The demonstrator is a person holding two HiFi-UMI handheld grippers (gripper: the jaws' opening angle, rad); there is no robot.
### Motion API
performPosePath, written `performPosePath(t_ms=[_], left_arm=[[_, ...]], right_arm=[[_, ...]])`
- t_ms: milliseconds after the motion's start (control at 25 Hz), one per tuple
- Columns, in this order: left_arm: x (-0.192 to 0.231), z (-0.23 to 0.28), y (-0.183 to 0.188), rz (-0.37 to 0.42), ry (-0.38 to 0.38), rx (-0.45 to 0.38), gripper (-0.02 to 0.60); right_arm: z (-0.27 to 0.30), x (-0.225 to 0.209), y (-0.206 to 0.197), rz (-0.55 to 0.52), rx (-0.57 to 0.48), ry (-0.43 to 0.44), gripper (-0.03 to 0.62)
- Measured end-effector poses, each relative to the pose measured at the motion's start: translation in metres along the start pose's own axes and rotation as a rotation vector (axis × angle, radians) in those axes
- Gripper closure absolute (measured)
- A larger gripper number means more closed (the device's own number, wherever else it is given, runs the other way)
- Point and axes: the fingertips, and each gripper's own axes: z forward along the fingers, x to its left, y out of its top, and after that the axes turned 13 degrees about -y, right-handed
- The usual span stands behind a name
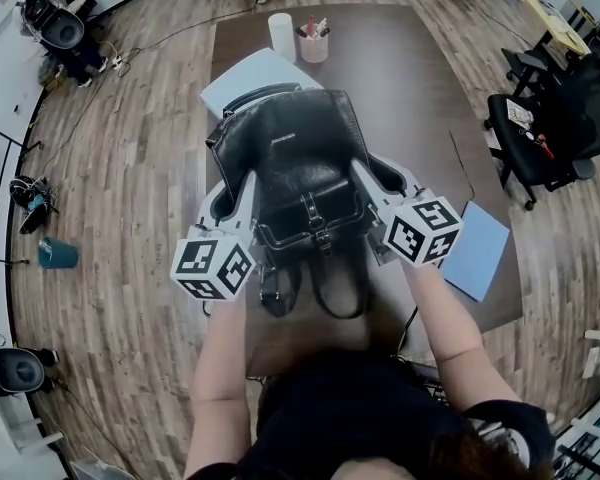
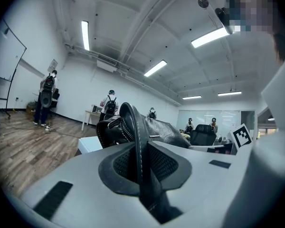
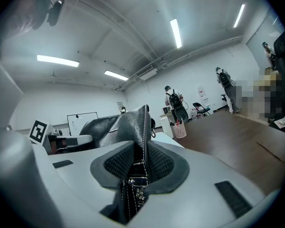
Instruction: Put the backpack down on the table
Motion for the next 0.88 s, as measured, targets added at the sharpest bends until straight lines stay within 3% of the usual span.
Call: performPosePath(t_ms=[320,880], left_arm=[[0.012,0.005,-0.012,-0.043,0.006,0.012,0.518],[0.019,0.0,-0.019,0.006,0.062,0.062,0.463]], right_arm=[[0.007,-0.005,-0.007,-0.037,-0.009,-0.026,0.48],[0.006,-0.015,-0.012,-0.131,0.005,-0.094,0.47]])
